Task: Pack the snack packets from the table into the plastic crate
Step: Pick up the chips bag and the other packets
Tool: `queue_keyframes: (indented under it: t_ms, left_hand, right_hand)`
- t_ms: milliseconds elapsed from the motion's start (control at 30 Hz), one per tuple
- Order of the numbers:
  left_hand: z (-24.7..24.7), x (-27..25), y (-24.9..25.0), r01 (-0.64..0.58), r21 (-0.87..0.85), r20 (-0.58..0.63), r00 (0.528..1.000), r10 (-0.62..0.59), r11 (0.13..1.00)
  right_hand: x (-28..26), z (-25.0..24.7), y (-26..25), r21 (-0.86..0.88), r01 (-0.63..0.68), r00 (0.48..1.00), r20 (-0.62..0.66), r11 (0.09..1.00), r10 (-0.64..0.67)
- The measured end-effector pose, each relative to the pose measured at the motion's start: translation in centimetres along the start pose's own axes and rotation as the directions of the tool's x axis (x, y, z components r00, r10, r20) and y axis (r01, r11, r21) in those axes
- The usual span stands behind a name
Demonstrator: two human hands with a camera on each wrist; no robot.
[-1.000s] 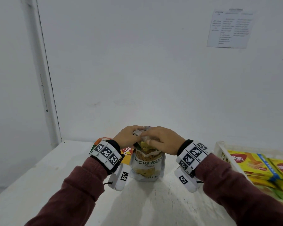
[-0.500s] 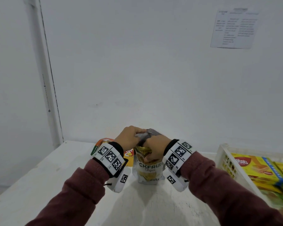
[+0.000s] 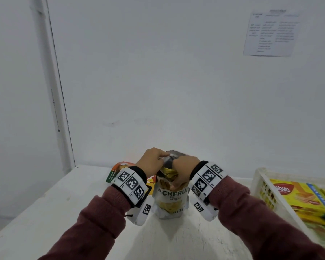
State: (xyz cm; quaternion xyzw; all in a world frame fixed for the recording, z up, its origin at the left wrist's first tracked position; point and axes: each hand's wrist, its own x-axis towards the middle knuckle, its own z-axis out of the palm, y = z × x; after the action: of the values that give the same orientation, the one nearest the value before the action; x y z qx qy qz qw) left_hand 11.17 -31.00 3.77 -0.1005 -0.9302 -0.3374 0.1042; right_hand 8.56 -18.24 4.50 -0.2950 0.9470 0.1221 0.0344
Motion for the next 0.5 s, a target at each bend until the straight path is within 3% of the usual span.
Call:
queue_keyframes:
  t_ms: [100, 200, 300, 400, 500]
  left_hand:
    - [0.5, 0.3, -0.3, -0.02, 0.007, 0.001, 1.0, 0.02, 1.0]
    - [0.6, 0.3, -0.7, -0.052, -0.011, 0.024, 0.998, 0.052, 0.999]
    - [-0.4, -0.2, -1.5, -0.093, -0.075, 0.069, 0.993, 0.098, 0.993]
    - [-1.3, -0.5, -2.3, -0.145, 0.012, 0.161, 0.977, 0.141, 0.989]
    - [-0.8, -0.4, -2.8, -0.171, 0.006, 0.107, 0.98, 0.17, 0.985]
  right_hand:
    - [0.8, 0.2, 0.0, -0.033, -0.024, 0.991, 0.128, 0.999, 0.028]
    - [0.9, 0.2, 0.4, 0.03, -0.025, 0.987, 0.159, 0.999, 0.02]
    - [0.1, 0.5, 1.2, 0.171, 0.047, 0.994, 0.087, 0.984, -0.063]
    - [-1.0, 0.6, 1.8, 0.236, 0.115, 0.992, -0.083, 0.965, -0.098]
    - [-1.3, 0.2, 1.3, 0.251, 0.161, 0.98, -0.159, 0.954, -0.123]
